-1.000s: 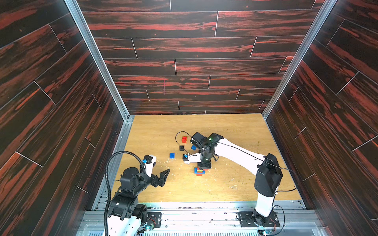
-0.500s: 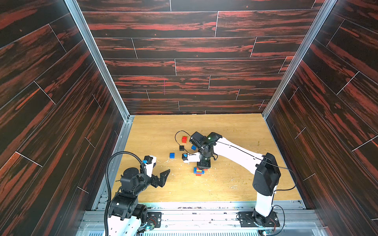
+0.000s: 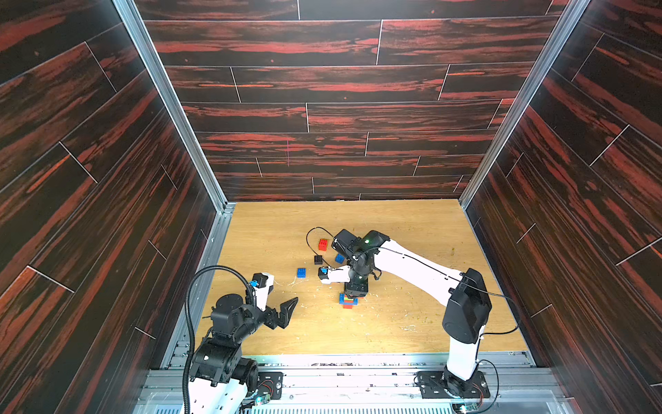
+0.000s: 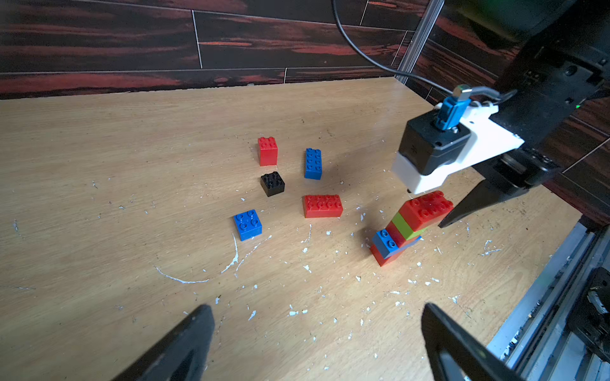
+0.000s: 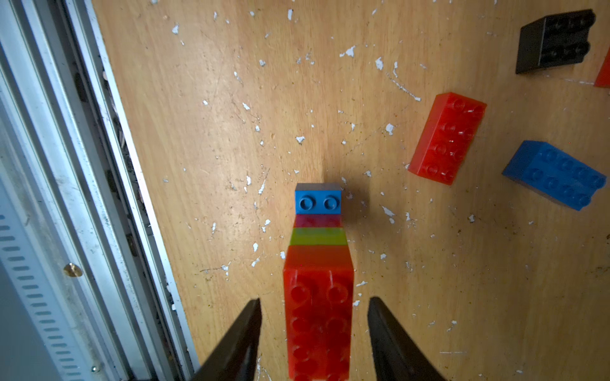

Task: Assemble the letter f with lego
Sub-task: Assemble the lego brick with the lego brick, then pick up the lego brick from the center of the board.

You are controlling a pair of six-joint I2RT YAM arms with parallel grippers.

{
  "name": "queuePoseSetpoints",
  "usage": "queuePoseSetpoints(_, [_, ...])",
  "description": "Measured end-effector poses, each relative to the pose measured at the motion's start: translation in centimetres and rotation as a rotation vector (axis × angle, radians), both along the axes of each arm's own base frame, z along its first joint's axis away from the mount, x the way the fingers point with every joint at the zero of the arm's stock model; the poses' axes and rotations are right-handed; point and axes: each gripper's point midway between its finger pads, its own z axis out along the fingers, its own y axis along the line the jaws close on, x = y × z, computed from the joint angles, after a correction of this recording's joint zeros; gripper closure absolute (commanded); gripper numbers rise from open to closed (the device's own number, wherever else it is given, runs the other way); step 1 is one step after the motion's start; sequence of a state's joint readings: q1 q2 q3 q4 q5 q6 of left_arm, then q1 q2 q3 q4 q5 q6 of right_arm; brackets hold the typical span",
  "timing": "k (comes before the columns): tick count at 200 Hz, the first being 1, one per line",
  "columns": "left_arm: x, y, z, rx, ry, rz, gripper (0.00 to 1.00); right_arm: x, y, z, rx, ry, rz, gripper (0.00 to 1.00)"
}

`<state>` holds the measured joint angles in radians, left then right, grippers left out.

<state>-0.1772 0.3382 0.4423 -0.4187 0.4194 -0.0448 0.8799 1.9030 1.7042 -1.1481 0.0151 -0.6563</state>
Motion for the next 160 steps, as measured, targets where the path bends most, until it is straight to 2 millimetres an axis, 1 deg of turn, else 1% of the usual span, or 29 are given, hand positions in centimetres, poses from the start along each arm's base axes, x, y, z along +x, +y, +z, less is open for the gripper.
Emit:
queuePoseSetpoints(18, [0.0, 0.0, 0.0, 0.0, 0.0, 0.0, 0.0, 0.0, 0.0, 0.0, 0.0, 0.001, -0.013, 0.24])
queuePoseSetpoints(22, [0.0, 0.0, 0.0, 0.0, 0.0, 0.0, 0.0, 0.0, 0.0, 0.1, 0.001, 0.001, -0.016, 0.2])
queuePoseSetpoints(26, [0.0, 0.0, 0.0, 0.0, 0.0, 0.0, 0.0, 0.0, 0.0, 0.1, 0.002, 0.001, -0.016, 0.19])
queuePoseSetpoints(40, [0.0, 0.0, 0.0, 0.0, 0.0, 0.0, 0.0, 0.1, 0.0, 0.3, 0.008, -0.006, -0.028, 0.19])
queuePoseSetpoints(56, [0.0, 0.0, 0.0, 0.0, 0.002, -0.001, 0.0, 0.3, 0.2, 1.1, 0.031, -0.024, -0.041, 0.19])
queuePoseSetpoints(75, [0.1, -0.2, -0.4, 0.001, 0.022, -0.011, 0.0, 0.4, 0.3, 2.7, 0.083, -0.059, -0.063, 0.18])
queuePoseSetpoints(76, [0.2, -0.2, -0.5, 0.001, 0.024, -0.013, 0.0, 0.4, 0.2, 2.8, 0.088, -0.061, -0.065, 0.17])
queuePoseSetpoints(81, [0.2, -0.3, -0.6, 0.002, 0.034, -0.018, 0.0, 0.4, 0.2, 3.4, 0.105, -0.069, -0.073, 0.05])
queuePoseSetpoints(85, [0.2, -0.4, -0.8, 0.002, 0.04, -0.02, 0.0, 0.3, 0.1, 3.7, 0.116, -0.075, -0.079, 0.02])
queuePoseSetpoints(109, [0.4, -0.6, -1.3, 0.009, 0.06, -0.034, 0.0, 0.2, -0.5, 6.3, 0.193, -0.113, -0.12, 0.02])
queuePoseSetpoints(123, [0.5, -0.7, -1.1, 0.018, 0.043, -0.043, 0.0, 0.1, -1.0, 7.2, 0.224, -0.126, -0.144, 0.02])
queuePoseSetpoints(139, [0.7, -0.7, -0.8, 0.04, 0.023, -0.056, 0.0, -0.4, -1.8, 7.2, 0.243, -0.126, -0.169, 0.02])
queuePoseSetpoints(160, [1.3, -0.9, -0.3, 0.076, 0.012, -0.078, 0.0, -1.4, -3.0, 6.4, 0.256, -0.109, -0.202, 0.02])
